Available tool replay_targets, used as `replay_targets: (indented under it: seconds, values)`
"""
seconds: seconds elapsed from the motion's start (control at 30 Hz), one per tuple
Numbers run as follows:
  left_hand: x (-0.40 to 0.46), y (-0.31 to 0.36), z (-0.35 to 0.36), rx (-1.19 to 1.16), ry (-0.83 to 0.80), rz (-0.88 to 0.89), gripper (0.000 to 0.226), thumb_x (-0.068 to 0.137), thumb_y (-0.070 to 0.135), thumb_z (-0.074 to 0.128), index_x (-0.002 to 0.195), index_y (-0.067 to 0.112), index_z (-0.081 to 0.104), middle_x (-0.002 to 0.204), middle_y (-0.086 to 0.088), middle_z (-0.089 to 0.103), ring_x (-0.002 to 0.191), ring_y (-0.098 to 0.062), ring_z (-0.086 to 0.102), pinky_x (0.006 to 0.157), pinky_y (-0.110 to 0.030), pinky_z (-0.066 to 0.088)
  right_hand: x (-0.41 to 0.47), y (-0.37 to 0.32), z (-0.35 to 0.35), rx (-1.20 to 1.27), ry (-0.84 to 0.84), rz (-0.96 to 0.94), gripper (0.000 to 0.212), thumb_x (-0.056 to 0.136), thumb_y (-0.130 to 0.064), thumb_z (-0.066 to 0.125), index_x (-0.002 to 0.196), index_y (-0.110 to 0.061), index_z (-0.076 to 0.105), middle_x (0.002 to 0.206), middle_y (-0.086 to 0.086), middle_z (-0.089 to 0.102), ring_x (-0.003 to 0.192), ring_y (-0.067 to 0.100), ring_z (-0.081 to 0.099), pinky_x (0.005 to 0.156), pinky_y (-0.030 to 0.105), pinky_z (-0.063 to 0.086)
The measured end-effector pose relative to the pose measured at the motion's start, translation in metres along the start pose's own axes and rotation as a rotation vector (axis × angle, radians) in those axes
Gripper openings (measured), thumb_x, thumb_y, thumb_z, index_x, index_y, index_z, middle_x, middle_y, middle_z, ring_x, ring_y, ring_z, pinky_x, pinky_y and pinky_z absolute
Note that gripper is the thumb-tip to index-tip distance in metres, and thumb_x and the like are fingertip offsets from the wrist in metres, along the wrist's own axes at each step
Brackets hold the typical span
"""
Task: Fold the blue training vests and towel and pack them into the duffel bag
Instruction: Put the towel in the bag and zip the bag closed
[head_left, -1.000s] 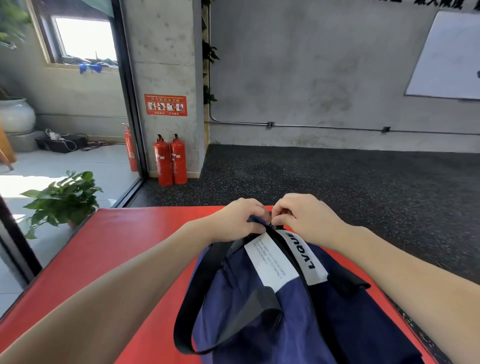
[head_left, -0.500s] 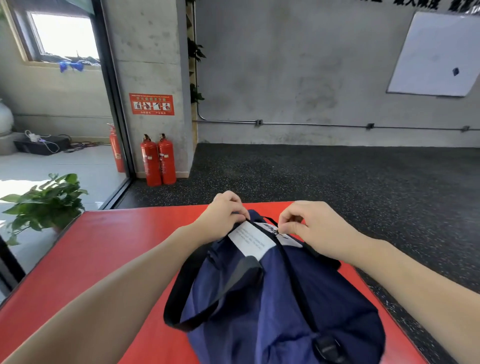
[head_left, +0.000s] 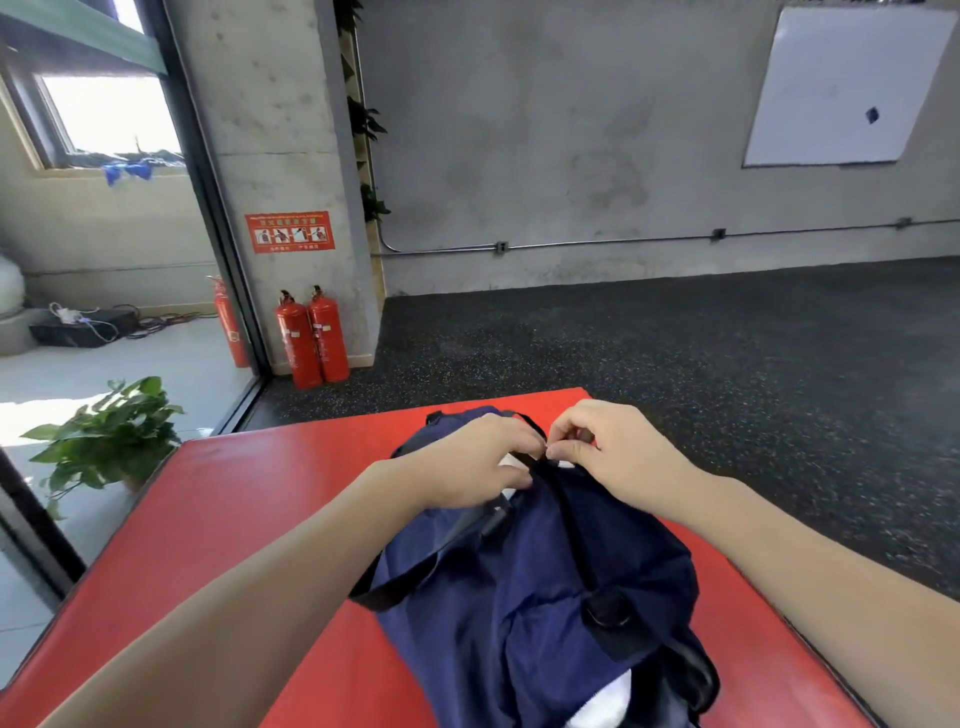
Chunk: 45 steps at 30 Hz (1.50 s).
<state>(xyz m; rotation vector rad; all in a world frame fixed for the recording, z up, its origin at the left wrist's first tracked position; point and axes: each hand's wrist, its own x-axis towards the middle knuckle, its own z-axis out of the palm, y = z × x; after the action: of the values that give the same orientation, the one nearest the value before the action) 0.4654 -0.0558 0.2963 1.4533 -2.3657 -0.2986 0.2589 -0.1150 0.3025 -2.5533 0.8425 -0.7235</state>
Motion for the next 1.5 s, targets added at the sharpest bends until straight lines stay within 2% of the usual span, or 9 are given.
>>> replay_targets:
  seconds: [0.17,0.37,0.57,0.7,0.83,0.93,1.2,1.37,1.5]
  values:
    - [0.004,-0.004,0.008,-0.010,0.051,-0.084,0.016,0.080,0.028,0.068,0.094,0.030,0.074,0.097,0.014,0.069,0.101,-0.011,0.056,0.095,-0.044,0.044,-0.012,0.001,0.004,-0.041,0.024,-0.003,0.009,0.091,-0.028,0.070,0.084,-0.032,0.066,0.091,-0.013,0.063,0.083,0.002,0.056,0.082,0.031,0.046]
    - [-0.006,-0.001,0.004,-0.120,0.139,-0.114,0.024,0.085,0.002,0.070,0.091,0.023,0.079,0.086,0.038,0.064,0.088,0.005,0.060,0.078,-0.006,0.038,-0.041,-0.004,-0.015,-0.008,-0.027,-0.004,0.008,0.091,-0.025,0.072,0.085,-0.028,0.069,0.088,-0.014,0.063,0.081,-0.001,0.055,0.076,0.020,0.042]
    - [-0.010,0.012,0.001,-0.055,0.160,-0.224,0.048,0.087,0.012,0.070,0.076,0.059,0.067,0.091,0.034,0.065,0.091,-0.001,0.063,0.087,-0.031,0.050,-0.081,-0.016,-0.038,0.085,-0.123,0.018,0.015,0.091,-0.021,0.072,0.082,-0.032,0.067,0.087,-0.017,0.065,0.078,0.006,0.058,0.071,0.016,0.043]
    - [-0.015,0.025,0.007,-0.019,0.173,-0.278,0.042,0.087,0.008,0.064,0.083,0.049,0.073,0.092,0.032,0.068,0.092,0.000,0.063,0.090,-0.035,0.052,-0.081,-0.016,-0.034,0.117,-0.098,0.065,0.009,0.091,-0.024,0.073,0.084,-0.029,0.070,0.081,-0.010,0.067,0.075,0.006,0.059,0.072,0.021,0.046]
    - [-0.026,0.051,0.012,-0.030,0.291,-0.286,0.036,0.089,-0.004,0.056,0.102,0.021,0.078,0.094,0.038,0.059,0.094,0.018,0.054,0.089,-0.004,0.037,-0.081,-0.012,-0.008,0.137,-0.015,0.133,0.013,0.084,-0.030,0.080,0.087,-0.027,0.067,0.078,-0.012,0.065,0.068,-0.002,0.055,0.064,0.016,0.042]
    - [-0.045,0.076,0.022,-0.060,0.388,-0.236,0.033,0.090,-0.003,0.057,0.106,0.018,0.077,0.100,0.030,0.064,0.097,0.023,0.051,0.088,0.002,0.031,-0.090,-0.003,0.011,0.085,0.053,0.155,0.021,0.083,-0.036,0.080,0.093,-0.029,0.062,0.082,-0.013,0.064,0.069,0.001,0.055,0.069,0.026,0.048]
    - [-0.113,0.143,0.090,-0.064,0.684,-0.253,0.028,0.089,0.013,0.060,0.102,0.032,0.076,0.110,0.019,0.067,0.113,-0.003,0.056,0.101,-0.031,0.043,-0.163,0.018,0.033,0.105,0.473,0.115,0.015,0.091,-0.022,0.072,0.103,-0.020,0.064,0.098,-0.006,0.060,0.092,0.011,0.056,0.088,0.023,0.043]
    - [-0.165,0.169,0.161,-0.037,0.839,-0.354,0.029,0.087,0.006,0.068,0.099,0.032,0.076,0.118,0.017,0.059,0.115,-0.013,0.056,0.100,-0.029,0.043,-0.231,0.047,0.070,0.101,0.218,0.480,0.056,0.092,-0.065,0.049,0.110,-0.013,0.061,0.102,0.005,0.065,0.102,0.027,0.059,0.089,0.038,0.045]
    - [-0.201,0.180,0.222,-0.163,0.748,-0.512,0.036,0.086,0.001,0.072,0.099,0.034,0.074,0.119,0.022,0.046,0.106,-0.011,0.056,0.091,-0.021,0.046,-0.256,0.051,0.086,0.103,-0.103,0.734,0.070,0.095,-0.064,0.049,0.131,-0.004,0.051,0.126,0.017,0.061,0.123,0.035,0.056,0.091,0.037,0.041]
